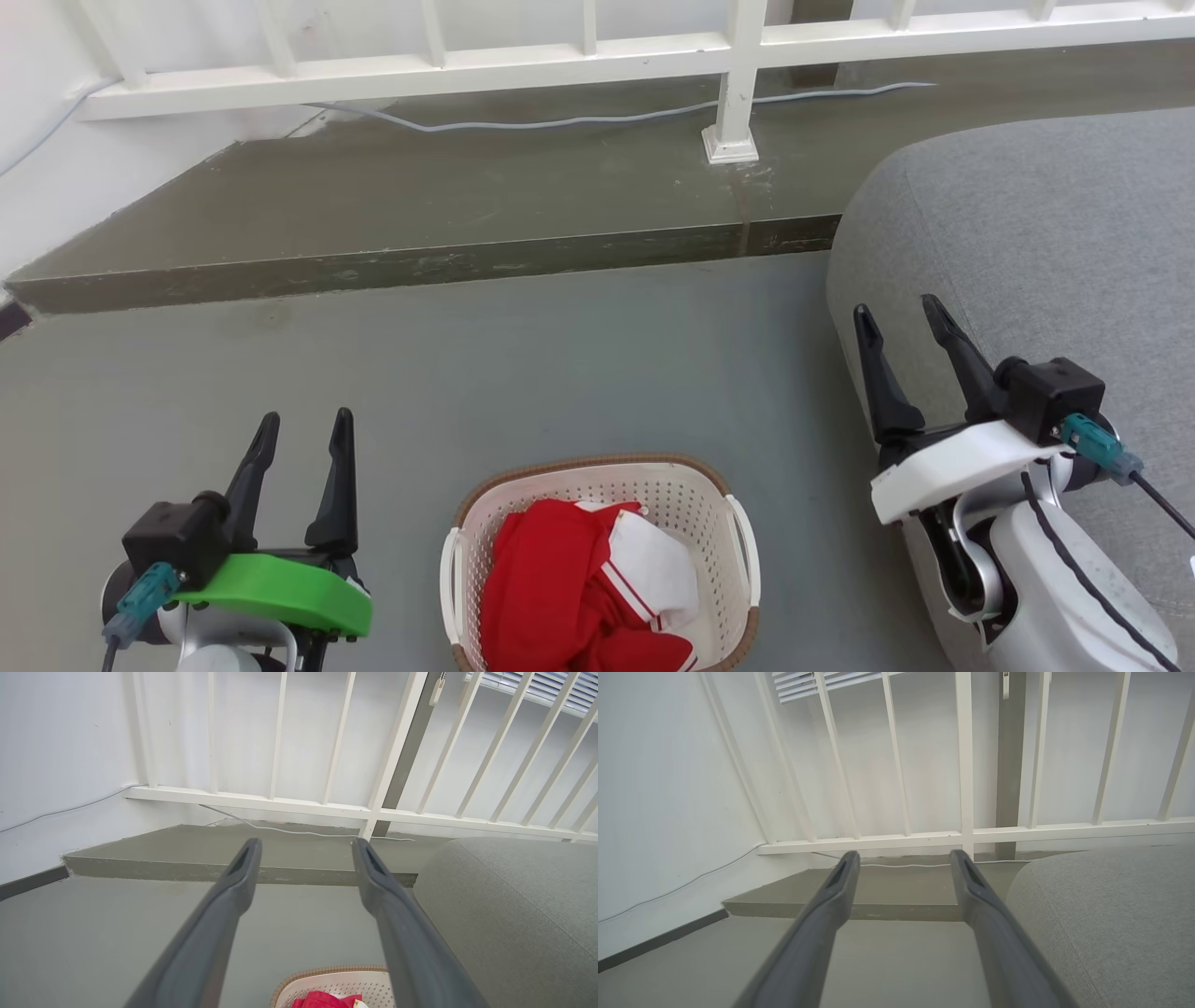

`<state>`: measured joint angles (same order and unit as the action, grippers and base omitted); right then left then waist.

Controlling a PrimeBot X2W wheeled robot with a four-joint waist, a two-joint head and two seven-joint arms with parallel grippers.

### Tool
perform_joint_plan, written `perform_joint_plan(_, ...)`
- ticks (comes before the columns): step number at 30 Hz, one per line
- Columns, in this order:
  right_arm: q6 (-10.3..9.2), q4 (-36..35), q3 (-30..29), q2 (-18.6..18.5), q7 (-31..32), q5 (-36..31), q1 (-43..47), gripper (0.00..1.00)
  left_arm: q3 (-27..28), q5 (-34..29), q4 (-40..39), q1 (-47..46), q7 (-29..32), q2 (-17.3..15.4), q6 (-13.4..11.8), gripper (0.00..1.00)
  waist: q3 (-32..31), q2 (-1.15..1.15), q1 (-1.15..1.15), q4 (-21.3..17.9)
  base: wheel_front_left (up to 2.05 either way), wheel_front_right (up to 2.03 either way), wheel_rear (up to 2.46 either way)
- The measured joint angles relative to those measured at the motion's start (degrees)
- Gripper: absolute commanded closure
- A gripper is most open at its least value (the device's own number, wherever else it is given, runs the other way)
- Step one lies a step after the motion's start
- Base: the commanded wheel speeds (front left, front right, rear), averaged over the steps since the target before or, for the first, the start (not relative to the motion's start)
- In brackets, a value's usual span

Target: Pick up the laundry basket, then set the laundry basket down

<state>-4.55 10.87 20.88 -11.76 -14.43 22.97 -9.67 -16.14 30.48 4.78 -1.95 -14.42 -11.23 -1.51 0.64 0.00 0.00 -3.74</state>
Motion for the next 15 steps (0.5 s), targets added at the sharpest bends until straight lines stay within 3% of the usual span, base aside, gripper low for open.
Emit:
perform_joint_plan(10, 0.54, -0.49, -0.85, 0.73, 0.00, -1.44, 1.10, 0.00, 1.15, -0.92, -1.31, 1.12, 0.00, 1.31, 1.62, 0.00, 0.18, 0.00, 0.00, -0.01, 0.00, 0.00, 0.00)
perform_joint_plan(11, 0.62, -0.41, -0.87, 0.84, 0.01, -1.49, 1.13, 1.00, 1.12, -0.91, -1.24, 1.14, 0.00, 1.36, 1.81, 1.00, 0.18, 0.00, 0.00, -0.01, 0.00, 0.00, 0.00)
perform_joint_plan(15, 0.49, 1.72, -0.20, 1.56, 0.15, -1.43, 3.09, 1.00, 0.54, -0.81, 1.16, 1.73, 0.25, 2.13, 1.81, 1.00, 0.19, 0.00, 0.00, 0.00, 0.00, 0.00, 0.00)
